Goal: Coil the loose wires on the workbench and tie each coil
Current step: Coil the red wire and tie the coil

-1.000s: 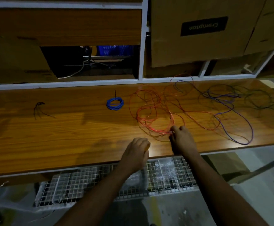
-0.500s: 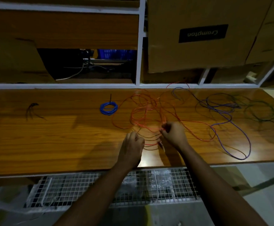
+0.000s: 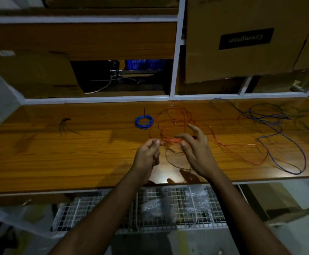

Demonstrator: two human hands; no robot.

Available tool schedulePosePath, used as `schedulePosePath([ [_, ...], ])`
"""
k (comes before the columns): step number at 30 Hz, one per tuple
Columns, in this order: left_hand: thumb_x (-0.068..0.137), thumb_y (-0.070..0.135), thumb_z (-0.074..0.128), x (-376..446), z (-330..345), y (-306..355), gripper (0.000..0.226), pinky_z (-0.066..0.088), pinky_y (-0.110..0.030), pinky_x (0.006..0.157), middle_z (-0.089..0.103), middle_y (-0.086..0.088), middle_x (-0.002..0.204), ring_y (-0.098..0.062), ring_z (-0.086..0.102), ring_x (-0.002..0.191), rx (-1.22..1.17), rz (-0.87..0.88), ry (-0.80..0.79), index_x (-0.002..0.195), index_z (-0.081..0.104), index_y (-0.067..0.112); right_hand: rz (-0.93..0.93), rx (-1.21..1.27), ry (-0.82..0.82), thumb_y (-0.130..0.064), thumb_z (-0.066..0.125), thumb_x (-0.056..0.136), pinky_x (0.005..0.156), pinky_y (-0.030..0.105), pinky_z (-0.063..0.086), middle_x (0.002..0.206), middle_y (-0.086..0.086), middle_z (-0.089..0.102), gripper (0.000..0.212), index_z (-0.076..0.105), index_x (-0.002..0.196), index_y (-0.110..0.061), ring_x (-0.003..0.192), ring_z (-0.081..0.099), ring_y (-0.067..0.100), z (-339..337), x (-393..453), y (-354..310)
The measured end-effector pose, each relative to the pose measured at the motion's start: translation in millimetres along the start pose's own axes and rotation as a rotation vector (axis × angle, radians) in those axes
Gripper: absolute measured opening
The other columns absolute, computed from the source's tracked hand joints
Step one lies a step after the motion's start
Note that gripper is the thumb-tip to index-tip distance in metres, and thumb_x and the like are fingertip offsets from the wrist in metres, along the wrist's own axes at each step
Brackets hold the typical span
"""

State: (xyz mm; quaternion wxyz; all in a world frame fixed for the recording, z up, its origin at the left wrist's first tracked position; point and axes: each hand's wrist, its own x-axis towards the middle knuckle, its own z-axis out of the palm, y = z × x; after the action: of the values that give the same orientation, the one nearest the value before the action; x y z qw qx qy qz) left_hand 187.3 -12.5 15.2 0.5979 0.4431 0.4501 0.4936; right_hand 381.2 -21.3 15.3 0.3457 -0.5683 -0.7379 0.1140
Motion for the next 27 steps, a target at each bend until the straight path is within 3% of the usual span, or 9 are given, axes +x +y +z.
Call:
schedulePosePath([
  [2, 0.103, 0.022, 0.046, -4.8, -13.4, 16.1, 0.018, 0.022, -0.022, 0.045, 0.038, 0.004, 0.053, -0.008, 0.028, 0.043, -0.149, -0.066, 0.018, 0.093, 0.056, 0.011, -0.048, 0.056, -0.007, -0.056, 0.038, 0.099, 0.096, 0.034, 0.038, 0.148, -0.003, 0.038, 0.039, 0.066, 0.109, -0.03, 0.133, 0.038, 0.017, 3.4, -1.3, -16.3],
  [5, 0.102, 0.024, 0.047, -14.2, -34.0, 38.3, 0.02, 0.02, -0.022, 0.045, 0.043, 0.003, 0.054, -0.007, 0.03, 0.041, -0.403, -0.17, -0.06, 0.091, 0.056, 0.01, -0.061, 0.18, 0.008, -0.047, 0.044, 0.101, 0.076, 0.03, 0.046, 0.103, -0.005, 0.066, 0.033, 0.062, 0.094, -0.02, 0.097, 0.062, 0.016, 4.7, -1.0, -48.4],
  [7, 0.1, 0.025, 0.047, -22.8, -48.2, 52.5, 0.022, 0.022, -0.021, 0.045, 0.043, 0.003, 0.055, -0.007, 0.031, 0.043, -0.543, -0.271, -0.172, 0.087, 0.056, 0.01, 0.009, 0.353, 0.034, -0.03, 0.048, 0.104, 0.063, 0.028, 0.05, 0.08, -0.004, 0.067, 0.02, 0.059, 0.09, -0.019, 0.073, 0.064, 0.014, 4.8, 0.0, -70.1],
  [10, 0.097, 0.029, 0.047, -36.9, -71.9, 70.2, 0.023, 0.019, -0.02, 0.042, 0.039, 0.005, 0.054, -0.007, 0.029, 0.044, -0.566, -0.348, -0.352, 0.079, 0.053, 0.014, 0.071, 0.352, 0.167, -0.039, 0.052, 0.099, 0.052, 0.026, 0.044, 0.067, 0.001, 0.063, 0.026, 0.062, 0.084, -0.02, 0.058, 0.059, 0.014, 7.2, -0.4, -94.9],
  [15, 0.097, 0.031, 0.045, -49.1, -105.4, 102.1, 0.029, 0.012, -0.019, 0.042, 0.03, 0.009, 0.053, -0.005, 0.017, 0.046, -0.71, -0.266, -0.44, 0.075, 0.056, 0.015, 0.157, 0.352, 0.074, -0.039, 0.055, 0.098, 0.058, 0.032, 0.041, 0.065, 0.01, 0.056, 0.032, 0.066, 0.077, -0.016, 0.059, 0.052, 0.02, 22.4, -10.9, -107.1],
  [18, 0.096, 0.034, 0.045, -46.2, -119.8, 124.1, 0.031, 0.011, -0.019, 0.042, 0.029, 0.008, 0.051, -0.005, 0.014, 0.046, -0.767, -0.174, -0.413, 0.075, 0.059, 0.015, 0.304, 0.843, -0.179, -0.019, 0.059, 0.094, 0.066, 0.026, 0.041, 0.076, 0.001, 0.054, 0.014, 0.069, 0.101, -0.011, 0.069, 0.049, 0.011, 34.8, -33.2, -99.3],
  [21, 0.095, 0.036, 0.047, -40.2, -124.7, 136.4, 0.028, 0.012, -0.02, 0.041, 0.029, 0.007, 0.049, -0.005, 0.022, 0.041, -0.77, -0.108, -0.377, 0.079, 0.059, 0.016, 0.501, 1.137, -0.199, 0.001, 0.056, 0.093, 0.082, 0.027, 0.049, 0.092, 0.003, 0.063, 0.026, 0.069, 0.114, -0.009, 0.085, 0.059, 0.016, 47.9, -51.0, -99.9],
  [24, 0.096, 0.039, 0.047, -36.2, -116.7, 139.5, 0.027, 0.012, -0.02, 0.042, 0.029, 0.007, 0.048, -0.005, 0.022, 0.04, -0.734, -0.083, -0.367, 0.084, 0.059, 0.019, 0.607, 1.017, -0.019, 0.001, 0.057, 0.094, 0.078, 0.032, 0.059, 0.098, 0.015, 0.071, 0.022, 0.068, 0.112, -0.006, 0.085, 0.072, 0.025, 60.0, -55.6, -119.1],
  [27, 0.1, 0.041, 0.043, -32.2, -102.7, 139.3, 0.031, 0.012, -0.021, 0.043, 0.029, 0.007, 0.049, -0.006, 0.021, 0.042, -0.663, -0.077, -0.33, 0.087, 0.061, 0.02, 0.548, 0.643, 0.18, -0.012, 0.063, 0.096, 0.048, 0.026, 0.054, 0.077, 0.013, 0.072, 0.009, 0.067, 0.096, -0.004, 0.054, 0.069, 0.019, 58.2, -47.5, -151.2],
])
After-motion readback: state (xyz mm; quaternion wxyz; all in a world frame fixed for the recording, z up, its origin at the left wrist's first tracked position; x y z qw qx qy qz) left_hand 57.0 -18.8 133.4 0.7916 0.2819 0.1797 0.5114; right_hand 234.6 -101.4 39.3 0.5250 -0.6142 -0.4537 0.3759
